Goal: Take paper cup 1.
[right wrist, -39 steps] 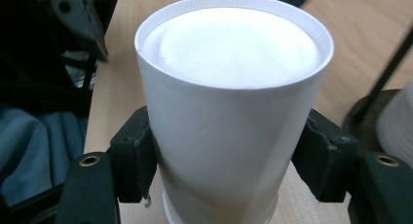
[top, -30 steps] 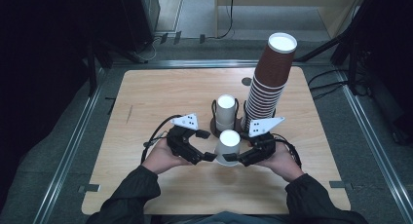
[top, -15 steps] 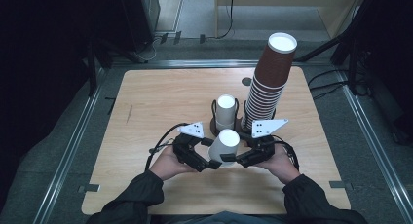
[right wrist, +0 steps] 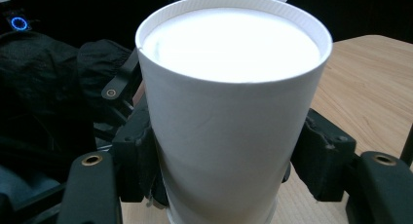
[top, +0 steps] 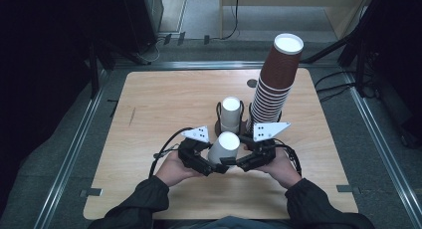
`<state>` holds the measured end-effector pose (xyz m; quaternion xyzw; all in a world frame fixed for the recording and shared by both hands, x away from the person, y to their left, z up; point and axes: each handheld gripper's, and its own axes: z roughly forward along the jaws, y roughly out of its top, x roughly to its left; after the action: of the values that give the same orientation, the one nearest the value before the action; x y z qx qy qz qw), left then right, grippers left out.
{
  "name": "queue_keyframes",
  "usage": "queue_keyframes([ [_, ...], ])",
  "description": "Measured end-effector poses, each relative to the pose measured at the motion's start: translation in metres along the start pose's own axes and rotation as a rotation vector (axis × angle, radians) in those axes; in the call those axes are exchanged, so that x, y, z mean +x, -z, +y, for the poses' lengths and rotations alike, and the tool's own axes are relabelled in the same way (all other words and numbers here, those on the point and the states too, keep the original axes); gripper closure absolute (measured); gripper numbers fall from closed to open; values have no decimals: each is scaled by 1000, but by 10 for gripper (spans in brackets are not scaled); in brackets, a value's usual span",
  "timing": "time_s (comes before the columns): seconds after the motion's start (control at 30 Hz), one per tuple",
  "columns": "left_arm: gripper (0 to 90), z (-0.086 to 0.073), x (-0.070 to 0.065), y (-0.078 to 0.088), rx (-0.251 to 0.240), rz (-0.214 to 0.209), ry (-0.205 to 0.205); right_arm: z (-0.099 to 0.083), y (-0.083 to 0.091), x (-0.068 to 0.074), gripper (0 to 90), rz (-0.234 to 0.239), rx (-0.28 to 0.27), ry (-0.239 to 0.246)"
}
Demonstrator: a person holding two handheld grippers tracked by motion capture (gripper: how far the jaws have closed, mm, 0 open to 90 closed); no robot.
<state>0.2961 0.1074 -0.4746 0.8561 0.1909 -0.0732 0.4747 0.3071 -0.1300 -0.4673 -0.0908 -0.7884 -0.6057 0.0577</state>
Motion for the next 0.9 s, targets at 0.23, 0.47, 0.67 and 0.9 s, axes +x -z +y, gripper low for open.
queue_keyframes([
  [0.23, 270, 1, 1, 1, 8, -14, 8, 1, 0, 0, 331, 1, 6, -13],
  [0.47, 271, -1, 4, 8, 59, 22, -16, 9, 3, -1, 198, -26, 37, -62],
  [0.67, 276, -3, 9, 20, 93, 64, -9, 8, 7, 2, 194, -86, 128, -26],
  [0.9, 279, -4, 12, 28, 168, 86, -6, 3, 5, 4, 194, -149, 268, -7],
])
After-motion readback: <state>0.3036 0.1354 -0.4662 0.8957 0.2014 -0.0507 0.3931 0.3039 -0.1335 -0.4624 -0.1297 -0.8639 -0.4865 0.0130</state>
